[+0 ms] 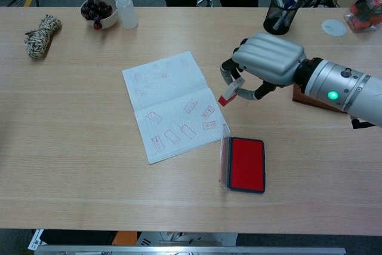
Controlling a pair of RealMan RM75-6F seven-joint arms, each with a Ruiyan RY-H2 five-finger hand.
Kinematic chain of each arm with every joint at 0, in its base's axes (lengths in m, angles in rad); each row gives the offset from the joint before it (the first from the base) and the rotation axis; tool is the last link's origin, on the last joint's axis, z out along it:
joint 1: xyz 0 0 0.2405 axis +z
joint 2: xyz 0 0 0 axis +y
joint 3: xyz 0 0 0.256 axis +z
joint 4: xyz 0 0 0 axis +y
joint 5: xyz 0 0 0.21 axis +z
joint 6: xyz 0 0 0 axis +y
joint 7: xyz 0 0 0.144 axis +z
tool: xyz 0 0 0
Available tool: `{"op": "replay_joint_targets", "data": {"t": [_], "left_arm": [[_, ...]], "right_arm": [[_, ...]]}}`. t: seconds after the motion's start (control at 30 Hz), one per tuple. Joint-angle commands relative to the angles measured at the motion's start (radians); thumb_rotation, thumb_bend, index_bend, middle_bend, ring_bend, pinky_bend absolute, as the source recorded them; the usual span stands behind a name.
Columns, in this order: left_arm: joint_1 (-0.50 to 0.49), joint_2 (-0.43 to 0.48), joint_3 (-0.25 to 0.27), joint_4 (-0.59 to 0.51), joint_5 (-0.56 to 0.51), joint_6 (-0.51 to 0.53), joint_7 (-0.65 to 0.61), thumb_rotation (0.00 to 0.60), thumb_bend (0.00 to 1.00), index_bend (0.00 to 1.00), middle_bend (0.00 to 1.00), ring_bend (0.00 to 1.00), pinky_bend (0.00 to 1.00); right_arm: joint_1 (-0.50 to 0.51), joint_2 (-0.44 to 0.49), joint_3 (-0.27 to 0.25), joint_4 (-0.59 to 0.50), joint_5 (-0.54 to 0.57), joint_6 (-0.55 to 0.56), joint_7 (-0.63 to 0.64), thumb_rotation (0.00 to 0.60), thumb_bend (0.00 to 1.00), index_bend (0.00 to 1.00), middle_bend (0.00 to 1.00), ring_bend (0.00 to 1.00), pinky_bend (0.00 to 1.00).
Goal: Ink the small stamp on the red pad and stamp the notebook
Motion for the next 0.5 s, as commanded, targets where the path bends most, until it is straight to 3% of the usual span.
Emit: {"op": "replay_joint_targets", "data": {"t": [0.03, 0.5], "left_arm": [[0.001, 0.001, 0.001, 0.001, 0.001, 0.000, -0.001, 0.600, 0.26, 0.19, 0.18, 0.19, 0.15], [0.007, 0.003, 0.004, 0.014, 0.001, 0.004, -0.023, 0.600, 0.26, 0.19, 0.18, 0.19, 0.15]], "right_arm": [[0.035, -0.044, 0.035, 0.030, 0.054, -0.046, -0.033, 0.600, 0.42, 0.77, 0.60, 0.45, 0.36], [0.159, -0.208, 0.117, 0.193, 0.225, -0.158, -0.172, 0.600, 0.42, 0.77, 0.60, 0.45, 0.36]]}}
